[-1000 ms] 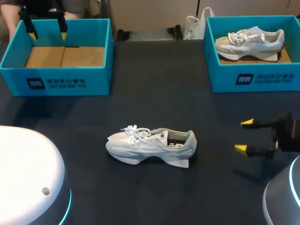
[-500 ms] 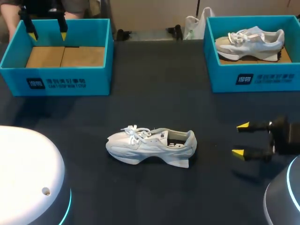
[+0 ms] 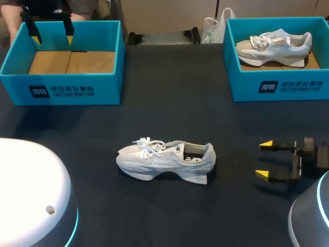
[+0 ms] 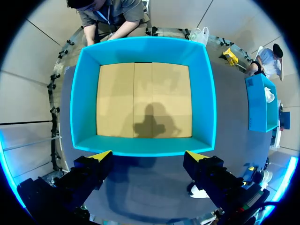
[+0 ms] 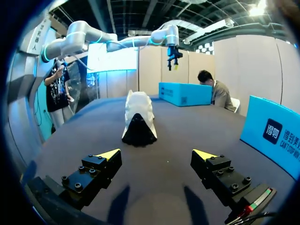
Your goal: Take the shoe out of the shoebox, open the shoe tongue, remove and reinsert the insole, then place the shoe into the shoebox
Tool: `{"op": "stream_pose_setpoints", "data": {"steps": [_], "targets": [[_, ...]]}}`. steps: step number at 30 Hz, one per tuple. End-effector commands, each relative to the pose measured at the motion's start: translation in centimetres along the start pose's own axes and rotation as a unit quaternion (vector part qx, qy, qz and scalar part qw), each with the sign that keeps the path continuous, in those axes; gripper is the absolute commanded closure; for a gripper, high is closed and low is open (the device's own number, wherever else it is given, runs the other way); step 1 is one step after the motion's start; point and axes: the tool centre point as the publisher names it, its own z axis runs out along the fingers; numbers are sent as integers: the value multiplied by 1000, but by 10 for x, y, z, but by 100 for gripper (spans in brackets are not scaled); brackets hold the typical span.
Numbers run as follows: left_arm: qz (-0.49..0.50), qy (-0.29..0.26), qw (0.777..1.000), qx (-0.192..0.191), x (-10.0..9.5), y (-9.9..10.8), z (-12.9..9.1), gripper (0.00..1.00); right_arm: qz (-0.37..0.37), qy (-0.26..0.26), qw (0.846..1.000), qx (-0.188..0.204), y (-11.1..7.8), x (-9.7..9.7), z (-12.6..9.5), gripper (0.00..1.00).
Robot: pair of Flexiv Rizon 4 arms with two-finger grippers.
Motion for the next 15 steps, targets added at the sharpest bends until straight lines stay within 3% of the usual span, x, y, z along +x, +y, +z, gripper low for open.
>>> {"op": "stream_pose_setpoints", "data": {"steps": [1, 15], "targets": [[0, 0, 1000, 0, 0, 0, -1, 0, 2, -3, 1000, -2, -3, 7, 6, 0], [0, 0, 1000, 0, 0, 0, -1, 0, -5, -20, 1000, -22, -1, 29, 36, 0]]}}
